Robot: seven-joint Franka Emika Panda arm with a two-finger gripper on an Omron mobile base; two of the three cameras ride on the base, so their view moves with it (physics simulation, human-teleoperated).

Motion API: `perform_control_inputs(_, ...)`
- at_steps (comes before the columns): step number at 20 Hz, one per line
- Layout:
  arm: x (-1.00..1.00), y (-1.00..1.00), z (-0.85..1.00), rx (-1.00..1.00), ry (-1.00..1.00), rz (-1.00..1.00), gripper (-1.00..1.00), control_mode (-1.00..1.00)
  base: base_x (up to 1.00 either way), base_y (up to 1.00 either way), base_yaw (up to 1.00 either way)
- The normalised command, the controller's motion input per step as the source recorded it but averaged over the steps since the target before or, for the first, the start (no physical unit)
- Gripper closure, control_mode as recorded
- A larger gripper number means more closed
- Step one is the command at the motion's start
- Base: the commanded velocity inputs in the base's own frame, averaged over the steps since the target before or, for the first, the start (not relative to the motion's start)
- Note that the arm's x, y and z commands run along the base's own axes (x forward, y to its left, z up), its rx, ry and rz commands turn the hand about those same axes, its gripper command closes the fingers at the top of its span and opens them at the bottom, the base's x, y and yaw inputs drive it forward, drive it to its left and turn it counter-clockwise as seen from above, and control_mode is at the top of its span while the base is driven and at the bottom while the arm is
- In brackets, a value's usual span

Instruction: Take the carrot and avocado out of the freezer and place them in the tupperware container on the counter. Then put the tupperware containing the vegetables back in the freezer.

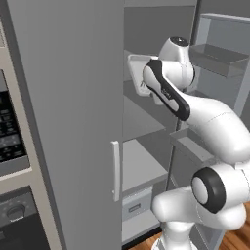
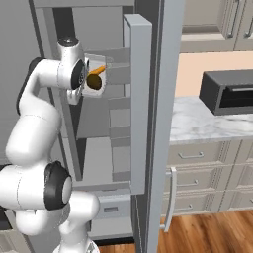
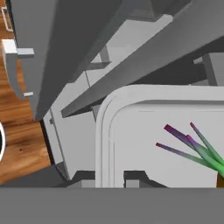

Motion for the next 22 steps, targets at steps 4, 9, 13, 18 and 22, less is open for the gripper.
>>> perform_control_inputs(4, 0.53, 0.0, 0.09, 0.0, 0.03, 0.0, 1.0, -1.0, 0.0, 0.0, 0.0)
perform_control_inputs(9, 0.57, -0.02, 0.19, 0.0, 0.02, 0.0, 1.0, -1.0, 0.0, 0.0, 0.0)
perform_control_inputs(13, 0.57, 0.0, 0.03, 0.0, 0.05, 0.0, 1.0, -1.0, 0.0, 0.0, 0.0)
perform_control_inputs(18, 0.47, 0.0, 0.0, 0.0, 0.03, 0.0, 1.0, -1.0, 0.0, 0.0, 0.0)
perform_control_inputs(22, 0.39, 0.0, 0.0, 0.0, 0.02, 0.0, 1.0, -1.0, 0.0, 0.0, 0.0)
